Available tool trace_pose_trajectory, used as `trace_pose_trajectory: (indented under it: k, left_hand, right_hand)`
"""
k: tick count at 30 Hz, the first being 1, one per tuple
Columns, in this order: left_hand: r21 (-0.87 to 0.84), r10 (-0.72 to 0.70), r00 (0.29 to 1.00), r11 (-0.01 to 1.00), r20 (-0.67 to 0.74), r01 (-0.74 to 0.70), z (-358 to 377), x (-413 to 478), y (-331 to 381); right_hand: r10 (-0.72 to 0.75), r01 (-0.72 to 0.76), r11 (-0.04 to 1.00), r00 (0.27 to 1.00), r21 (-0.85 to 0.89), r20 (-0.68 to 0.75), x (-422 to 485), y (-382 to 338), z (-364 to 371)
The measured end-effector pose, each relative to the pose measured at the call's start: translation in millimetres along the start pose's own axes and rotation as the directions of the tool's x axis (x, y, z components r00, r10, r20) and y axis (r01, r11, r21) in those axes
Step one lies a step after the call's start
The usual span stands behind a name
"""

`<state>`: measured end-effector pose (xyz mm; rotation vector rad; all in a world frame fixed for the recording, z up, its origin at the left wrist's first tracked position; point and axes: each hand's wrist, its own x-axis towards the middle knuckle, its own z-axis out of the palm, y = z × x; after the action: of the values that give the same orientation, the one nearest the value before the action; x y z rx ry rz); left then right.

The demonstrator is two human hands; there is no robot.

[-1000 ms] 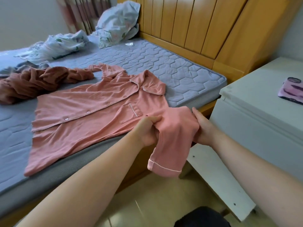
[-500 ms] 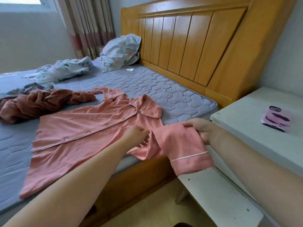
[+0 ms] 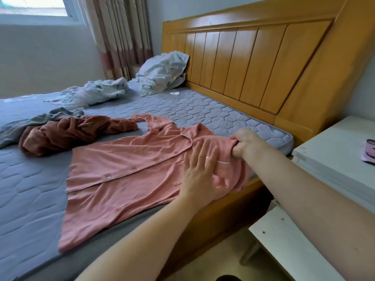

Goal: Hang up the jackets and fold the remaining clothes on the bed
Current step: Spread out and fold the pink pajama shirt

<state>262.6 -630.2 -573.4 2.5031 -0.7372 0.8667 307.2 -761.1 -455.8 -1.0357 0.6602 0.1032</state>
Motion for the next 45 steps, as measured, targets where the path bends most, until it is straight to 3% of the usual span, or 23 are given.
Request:
trace_pose_trajectory:
  k: [3, 6, 7, 9, 11, 13, 15, 17, 20, 22, 26, 30, 32, 33, 34, 36, 37, 39, 41, 45]
  left_hand:
    - [-0.172, -0.237, 0.967, 0.96, -0.091, 0.219, 1, -2, -7]
    - [-0.389, -0.397, 0.89, 0.874, -0.225, 0.291, -7, 2, -31]
    - [-0.454, -0.459, 0.865, 0.827, -0.203, 0.332, -14, 4, -39]
    - [-0.629, -0.641, 0.767, 0.61, -0.034, 0.482, -33, 7, -54]
    - [-0.723, -0.816, 0.546, 0.261, 0.189, 0.64, -46, 11, -74]
    - [-0.671, -0.854, 0.397, 0.078, 0.337, 0.737, -51, 10, -100]
    - [-0.618, -0.856, 0.331, 0.017, 0.397, 0.786, -49, 6, -123]
    - [-0.596, -0.852, 0.263, -0.07, 0.453, 0.8, -44, -1, -140]
    - [-0.627, -0.814, 0.218, -0.214, 0.539, 0.749, -40, -14, -159]
    - [-0.647, -0.797, 0.229, -0.246, 0.559, 0.722, -41, -21, -170]
    - [-0.653, -0.81, 0.18, -0.296, 0.559, 0.698, -57, -40, -199]
    - [-0.639, -0.764, 0.113, -0.438, 0.636, 0.632, -90, -70, -236]
    - [-0.668, -0.768, 0.085, -0.49, 0.634, 0.561, -111, -85, -250]
    - [-0.668, -0.783, 0.061, -0.485, 0.619, 0.564, -119, -93, -255]
    - [-0.642, -0.816, 0.024, -0.435, 0.577, 0.631, -123, -103, -261]
    - [-0.449, -0.921, -0.068, -0.251, 0.385, 0.858, -122, -127, -273]
    - [-0.301, -0.966, -0.07, -0.146, 0.25, 0.942, -120, -138, -276]
    - [-0.132, -0.989, 0.024, 0.005, 0.147, 0.991, -118, -152, -275]
    - [-0.105, -0.976, 0.117, 0.099, 0.183, 0.989, -115, -155, -273]
    - [-0.117, -0.967, 0.184, 0.165, 0.179, 0.979, -104, -153, -275]
  right_hand:
    - [-0.01, 0.01, 1.0, 0.998, -0.009, 0.063, -5, 5, 32]
    - [-0.059, 0.068, 0.997, 0.978, -0.042, 0.199, -14, 13, 54]
    - [-0.051, 0.072, 0.995, 0.965, -0.074, 0.259, -11, 16, 56]
    - [-0.023, 0.098, 0.977, 0.93, -0.188, 0.367, 0, 20, 57]
    - [-0.022, 0.177, 0.899, 0.931, -0.4, 0.363, 22, 29, 51]
    - [-0.09, 0.283, 0.753, 0.939, -0.594, 0.333, 49, 45, 44]
    - [-0.161, 0.411, 0.473, 0.91, -0.779, 0.382, 77, 66, 36]
    - [-0.144, 0.473, 0.234, 0.881, -0.849, 0.451, 96, 87, 35]
    - [-0.107, 0.537, 0.031, 0.84, -0.843, 0.532, 114, 117, 49]
    - [-0.151, 0.575, -0.055, 0.804, -0.817, 0.576, 127, 129, 65]
    - [-0.016, 0.662, 0.002, 0.749, -0.749, 0.662, 132, 134, 101]
    - [0.13, 0.607, 0.391, 0.708, -0.692, 0.694, 121, 133, 146]
    - [0.124, 0.608, 0.44, 0.688, -0.661, 0.715, 112, 138, 170]
    - [0.112, 0.652, 0.379, 0.672, -0.657, 0.732, 107, 144, 179]
    - [0.084, 0.719, 0.239, 0.654, -0.652, 0.752, 105, 153, 187]
    - [0.064, 0.774, -0.141, 0.629, -0.617, 0.775, 108, 177, 193]
    - [0.086, 0.758, -0.269, 0.634, -0.595, 0.769, 110, 189, 191]
    - [0.143, 0.744, -0.366, 0.638, -0.559, 0.756, 116, 206, 184]
    - [0.151, 0.72, -0.389, 0.665, -0.574, 0.732, 120, 208, 174]
    - [0.141, 0.622, -0.474, 0.752, -0.624, 0.644, 131, 194, 154]
